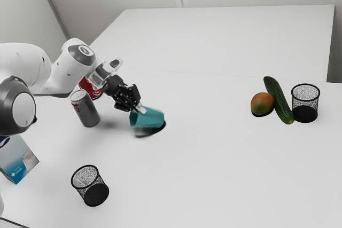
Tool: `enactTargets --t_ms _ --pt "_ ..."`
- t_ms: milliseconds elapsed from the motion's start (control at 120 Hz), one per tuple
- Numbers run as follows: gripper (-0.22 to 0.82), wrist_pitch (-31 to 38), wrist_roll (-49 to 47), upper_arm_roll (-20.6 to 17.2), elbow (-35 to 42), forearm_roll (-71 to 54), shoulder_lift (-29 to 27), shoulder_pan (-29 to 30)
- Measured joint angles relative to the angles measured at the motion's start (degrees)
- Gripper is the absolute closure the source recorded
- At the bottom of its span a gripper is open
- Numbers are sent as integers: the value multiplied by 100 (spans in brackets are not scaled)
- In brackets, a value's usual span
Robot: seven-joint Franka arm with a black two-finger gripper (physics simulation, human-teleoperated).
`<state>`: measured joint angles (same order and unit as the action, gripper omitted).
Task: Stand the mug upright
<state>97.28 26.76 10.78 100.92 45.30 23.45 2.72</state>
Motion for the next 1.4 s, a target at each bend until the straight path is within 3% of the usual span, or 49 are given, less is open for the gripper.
enactTargets --t_ms 200,333,608,900,1133,1400 --pt "77 1 -72 -37 -41 -43 -118 -7" --pt "78 146 -158 -87 12 -451 -535 -268" --pt "78 907 -571 -264 103 -2687 -1050 -977" --pt "79 1577 -1275 -461 262 -4671 -1074 -1481" --pt "79 1618 -1797 -455 580 -5055 -1092 -1617" --pt "79 1172 -2294 -463 605 -5115 -1077 -1611"
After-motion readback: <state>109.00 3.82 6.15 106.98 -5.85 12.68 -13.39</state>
